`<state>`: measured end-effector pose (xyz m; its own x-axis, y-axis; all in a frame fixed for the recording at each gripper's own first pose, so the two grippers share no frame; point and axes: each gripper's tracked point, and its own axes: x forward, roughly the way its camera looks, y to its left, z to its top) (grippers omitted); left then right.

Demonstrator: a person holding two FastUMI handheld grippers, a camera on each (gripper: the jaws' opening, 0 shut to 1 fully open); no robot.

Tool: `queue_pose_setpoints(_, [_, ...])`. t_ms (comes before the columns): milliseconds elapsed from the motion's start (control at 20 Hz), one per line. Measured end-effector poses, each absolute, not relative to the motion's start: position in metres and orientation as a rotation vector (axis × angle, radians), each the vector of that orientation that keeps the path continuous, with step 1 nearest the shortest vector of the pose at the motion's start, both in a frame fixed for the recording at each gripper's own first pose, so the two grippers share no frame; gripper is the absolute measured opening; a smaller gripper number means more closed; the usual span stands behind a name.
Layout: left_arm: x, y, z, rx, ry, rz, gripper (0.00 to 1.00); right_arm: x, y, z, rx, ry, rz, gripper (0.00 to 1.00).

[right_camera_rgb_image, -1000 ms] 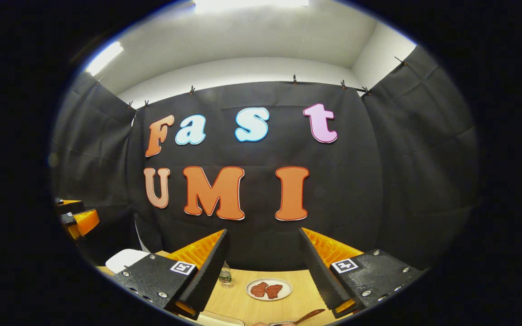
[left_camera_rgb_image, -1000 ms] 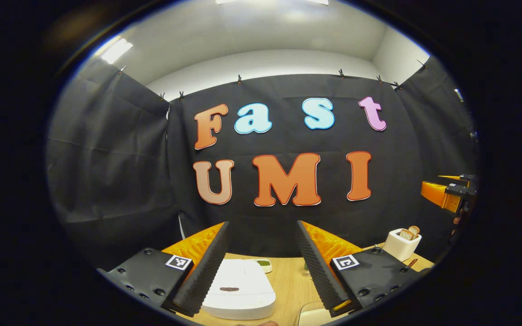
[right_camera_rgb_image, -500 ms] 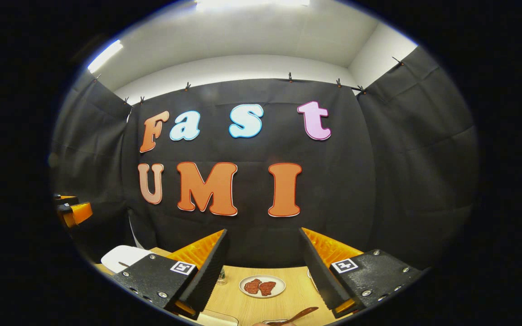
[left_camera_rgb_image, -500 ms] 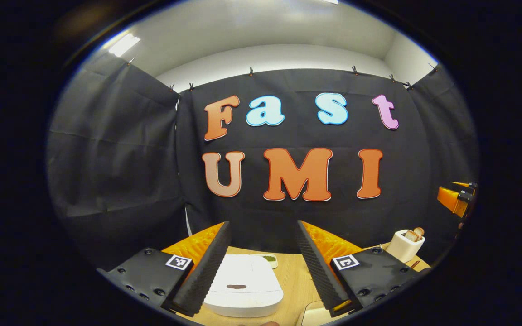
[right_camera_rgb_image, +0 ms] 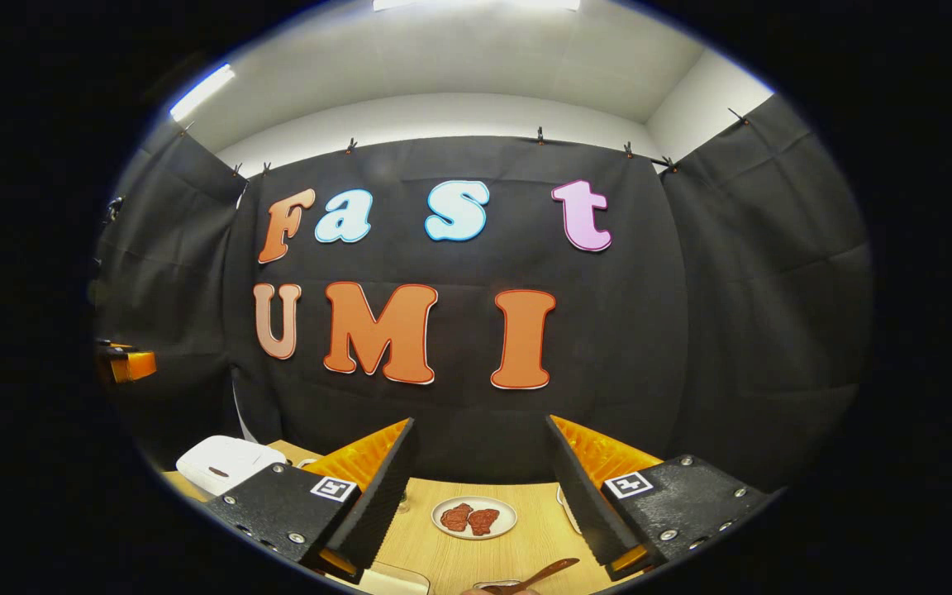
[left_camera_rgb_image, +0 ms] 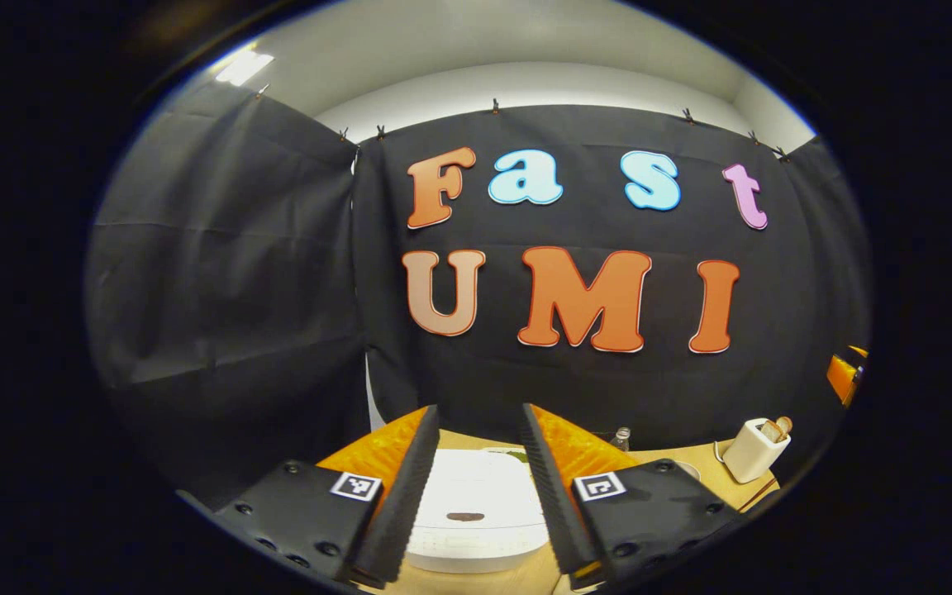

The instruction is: Close the left gripper, press the button to open the rice cooker; take a wooden spoon from the chopstick holder with the right hand, scoop a spoonful of rice and pour it into the rice cooker, then put the wooden spoon back into the chopstick holder.

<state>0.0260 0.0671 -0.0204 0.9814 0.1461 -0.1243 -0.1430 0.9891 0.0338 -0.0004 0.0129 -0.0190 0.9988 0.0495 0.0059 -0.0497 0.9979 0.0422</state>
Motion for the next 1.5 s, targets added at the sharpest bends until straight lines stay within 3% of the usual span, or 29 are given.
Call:
queue_pose_setpoints(100, [0.035, 0.082, -0.032, 0.014, 0.187, 0.165, 0.36, 0.0, 0.013, -0.02, 0.027, -0.006, 0.048, 0.94])
queue_pose_setpoints(150, [0.037, 0.088, -0.036, 0.001, 0.228, 0.165, 0.12, 0.0, 0.012, -0.021, 0.017, -0.005, 0.043, 0.94])
queue_pose_setpoints(200, [0.043, 0.087, -0.051, -0.017, 0.279, 0.146, 0.05, 0.001, 0.012, -0.021, 0.011, -0.003, 0.038, 0.94])
queue_pose_setpoints(500, [0.051, 0.093, -0.128, -0.218, 0.626, 0.123, 0.08, 0.0, 0.004, -0.028, 0.004, 0.019, 0.002, 0.94])
queue_pose_setpoints(800, [0.067, 0.096, -0.191, -0.404, 0.842, 0.067, 0.08, -0.01, -0.014, -0.048, -0.01, 0.061, -0.06, 0.94])
queue_pose_setpoints(1100, [0.085, 0.089, -0.236, -0.402, 1.022, 0.037, 0.08, -0.025, -0.038, -0.071, -0.011, 0.12, -0.125, 0.97])
queue_pose_setpoints(1250, [0.087, 0.086, -0.264, -0.389, 1.117, 0.066, 0.08, -0.033, -0.047, -0.079, -0.006, 0.139, -0.15, 0.94])
queue_pose_setpoints(1500, [0.091, 0.087, -0.281, -0.396, 1.136, 0.094, 0.07, -0.042, -0.059, -0.092, -0.007, 0.171, -0.176, 0.94])
